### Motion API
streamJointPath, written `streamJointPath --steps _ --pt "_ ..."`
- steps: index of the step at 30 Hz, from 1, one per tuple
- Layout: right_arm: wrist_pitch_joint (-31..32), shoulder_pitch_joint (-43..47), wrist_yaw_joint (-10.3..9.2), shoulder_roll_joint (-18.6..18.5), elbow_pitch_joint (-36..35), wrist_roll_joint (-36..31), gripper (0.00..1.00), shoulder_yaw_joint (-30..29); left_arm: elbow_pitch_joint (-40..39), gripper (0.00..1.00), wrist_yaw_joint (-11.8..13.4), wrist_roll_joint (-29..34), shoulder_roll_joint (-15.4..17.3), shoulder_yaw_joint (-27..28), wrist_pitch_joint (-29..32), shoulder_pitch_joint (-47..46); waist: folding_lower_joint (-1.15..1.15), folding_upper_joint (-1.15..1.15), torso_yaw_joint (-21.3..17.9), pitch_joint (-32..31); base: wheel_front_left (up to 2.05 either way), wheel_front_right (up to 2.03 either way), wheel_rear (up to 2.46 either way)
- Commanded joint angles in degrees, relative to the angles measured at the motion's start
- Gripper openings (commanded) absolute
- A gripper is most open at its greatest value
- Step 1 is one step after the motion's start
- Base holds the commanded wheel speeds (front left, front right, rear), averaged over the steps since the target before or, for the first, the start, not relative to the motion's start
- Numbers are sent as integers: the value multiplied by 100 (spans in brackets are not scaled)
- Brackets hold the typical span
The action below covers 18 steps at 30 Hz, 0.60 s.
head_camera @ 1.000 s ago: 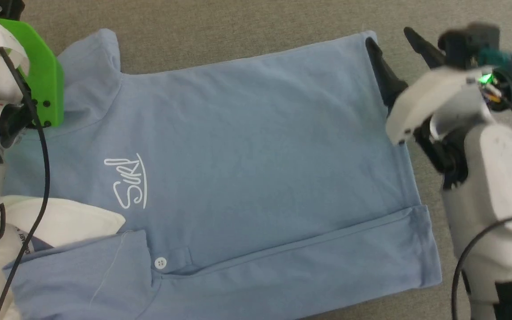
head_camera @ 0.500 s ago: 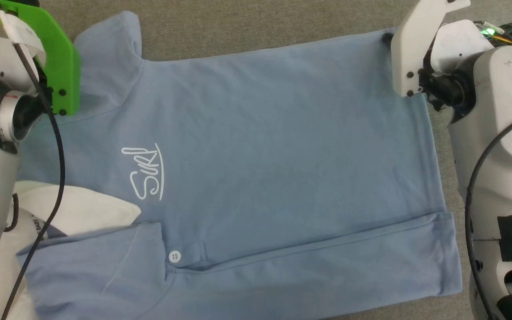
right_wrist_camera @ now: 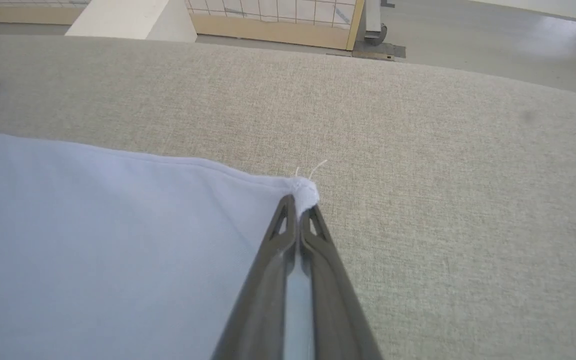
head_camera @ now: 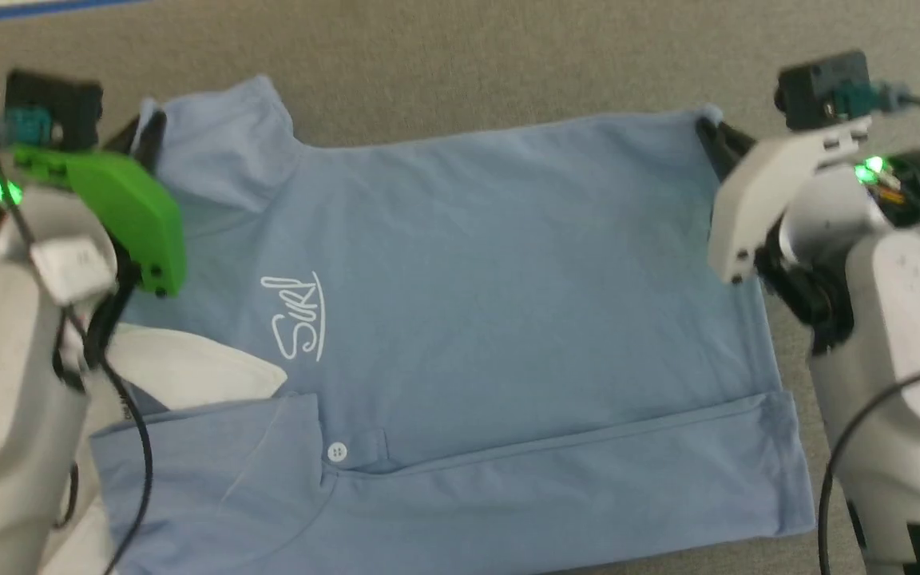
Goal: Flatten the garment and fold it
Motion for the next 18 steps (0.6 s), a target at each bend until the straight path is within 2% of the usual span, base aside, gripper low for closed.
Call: streamJointPath --steps 1,5,9,18 --pt "-169 261 -9 -42 -154 81 0 -3 -117 0 59 -83 -22 73 -236 316 0 0 139 -552 0 0 0" --pt "-560 876 -9 -151 -483 190 0 -65 -446 0 281 -208 -79 250 -723 1173 0 0 239 -980 0 0 0" --pt "-678 1424 -9 -244 -658 217 0 -236 -756 0 507 -429 -191 414 -963 2021 0 0 353 -1323 0 0 0" --pt "-20 2567 -9 -426 -800 138 0 -577 -1310 0 749 -907 -509 377 -1030 3650 0 0 631 -1814 0 0 0"
